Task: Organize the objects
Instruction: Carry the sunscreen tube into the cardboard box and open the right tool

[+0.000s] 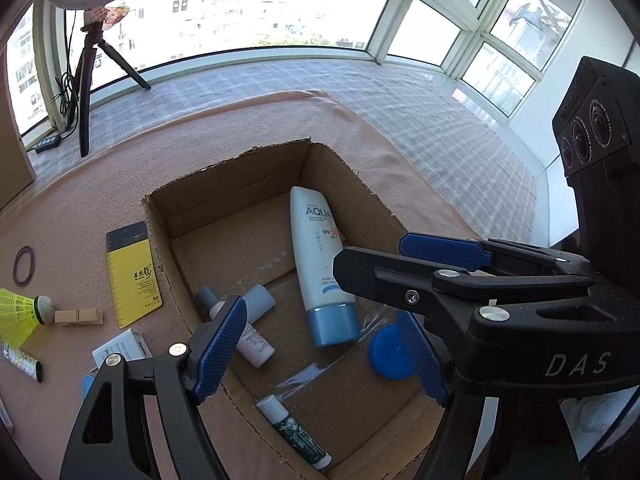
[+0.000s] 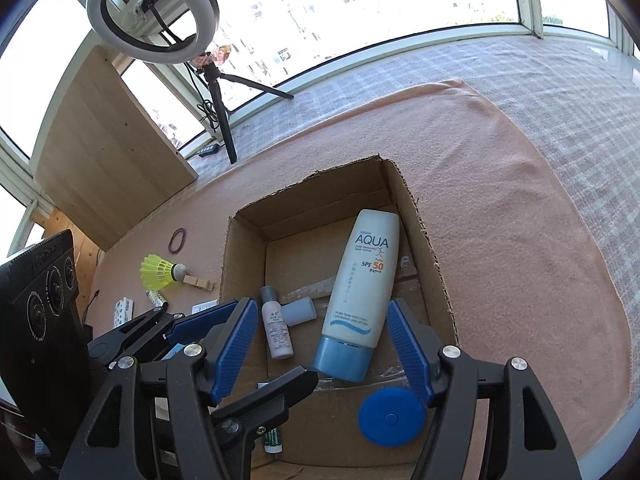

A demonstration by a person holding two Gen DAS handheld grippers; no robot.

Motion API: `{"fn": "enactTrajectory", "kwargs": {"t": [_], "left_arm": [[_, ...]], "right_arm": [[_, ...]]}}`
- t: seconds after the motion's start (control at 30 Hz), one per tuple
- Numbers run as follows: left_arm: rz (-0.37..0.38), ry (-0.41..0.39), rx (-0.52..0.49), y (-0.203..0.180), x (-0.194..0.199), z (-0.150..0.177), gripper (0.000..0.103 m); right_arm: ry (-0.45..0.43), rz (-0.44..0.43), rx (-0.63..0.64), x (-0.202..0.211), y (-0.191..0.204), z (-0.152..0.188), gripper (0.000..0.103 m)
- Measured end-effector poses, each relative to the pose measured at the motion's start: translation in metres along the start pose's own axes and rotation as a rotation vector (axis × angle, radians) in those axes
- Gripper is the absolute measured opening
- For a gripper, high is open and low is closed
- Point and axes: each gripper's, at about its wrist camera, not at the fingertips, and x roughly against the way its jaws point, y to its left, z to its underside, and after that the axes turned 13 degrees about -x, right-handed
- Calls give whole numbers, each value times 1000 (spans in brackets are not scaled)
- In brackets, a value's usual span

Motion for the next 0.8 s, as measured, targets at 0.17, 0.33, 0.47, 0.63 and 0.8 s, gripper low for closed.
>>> {"fn": "enactTrajectory", "kwargs": {"t": [0.17,0.33,0.47,0.63,0.8], "left_arm": [[-19,-27,21,15,30,17,80],[-52,-44,41,37,63,46,80],[-91,-37,79,65,81,74,80],[-130,-3,143,103,91,109,79],[-178,57,158,131,83,131,79]], "right_arm": [[-34,-35,-4,8,11,13,64],[-80,-72,5,18,29,25,64],[-98,-127,-15,22,42,38,64],[-82,-155,-18,17,57,56,64],[-9,-162,-30,3,69,69,64]]}}
